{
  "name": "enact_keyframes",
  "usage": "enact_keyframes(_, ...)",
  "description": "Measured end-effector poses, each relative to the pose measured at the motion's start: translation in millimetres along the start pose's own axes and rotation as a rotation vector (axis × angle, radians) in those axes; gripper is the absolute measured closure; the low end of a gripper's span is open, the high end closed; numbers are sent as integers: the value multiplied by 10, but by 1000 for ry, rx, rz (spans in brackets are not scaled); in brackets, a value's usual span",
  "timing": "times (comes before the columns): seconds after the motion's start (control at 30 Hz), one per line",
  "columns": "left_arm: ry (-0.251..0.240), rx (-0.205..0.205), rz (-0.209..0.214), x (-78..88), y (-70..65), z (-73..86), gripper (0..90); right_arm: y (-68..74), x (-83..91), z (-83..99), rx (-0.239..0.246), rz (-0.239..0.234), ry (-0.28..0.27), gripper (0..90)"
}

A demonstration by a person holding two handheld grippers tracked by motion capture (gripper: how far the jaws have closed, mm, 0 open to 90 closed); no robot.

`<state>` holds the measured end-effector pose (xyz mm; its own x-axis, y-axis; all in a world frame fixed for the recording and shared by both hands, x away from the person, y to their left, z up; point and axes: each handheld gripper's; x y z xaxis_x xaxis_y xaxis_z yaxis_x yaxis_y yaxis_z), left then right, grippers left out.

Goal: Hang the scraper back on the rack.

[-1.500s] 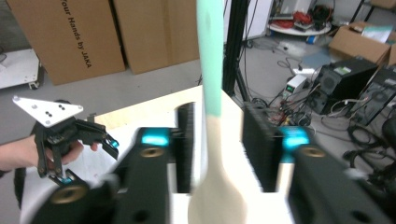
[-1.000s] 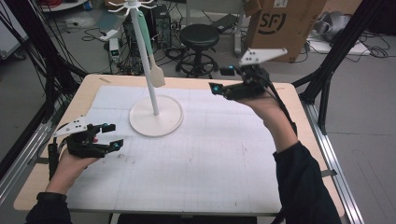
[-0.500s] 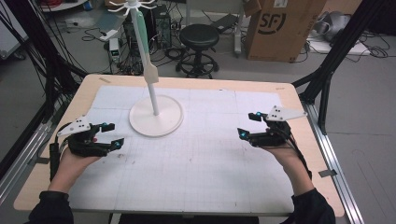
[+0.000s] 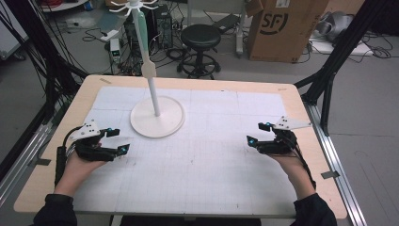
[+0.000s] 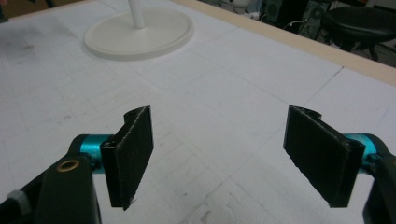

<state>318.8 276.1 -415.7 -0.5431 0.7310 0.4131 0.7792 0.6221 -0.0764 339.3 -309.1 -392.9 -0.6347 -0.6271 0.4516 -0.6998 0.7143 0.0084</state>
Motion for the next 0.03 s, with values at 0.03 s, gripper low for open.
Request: enact_keyframes(0.03, 2, -1, -5, 0, -3, 5, 223, 6, -18, 15, 2, -1, 13, 230)
Point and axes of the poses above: each handheld gripper's, and its own axes: x roughly backward along the jaws, z roughly out of its underside, y roughly to its left, and after that the axes turned 2 degrees about z, right-handed
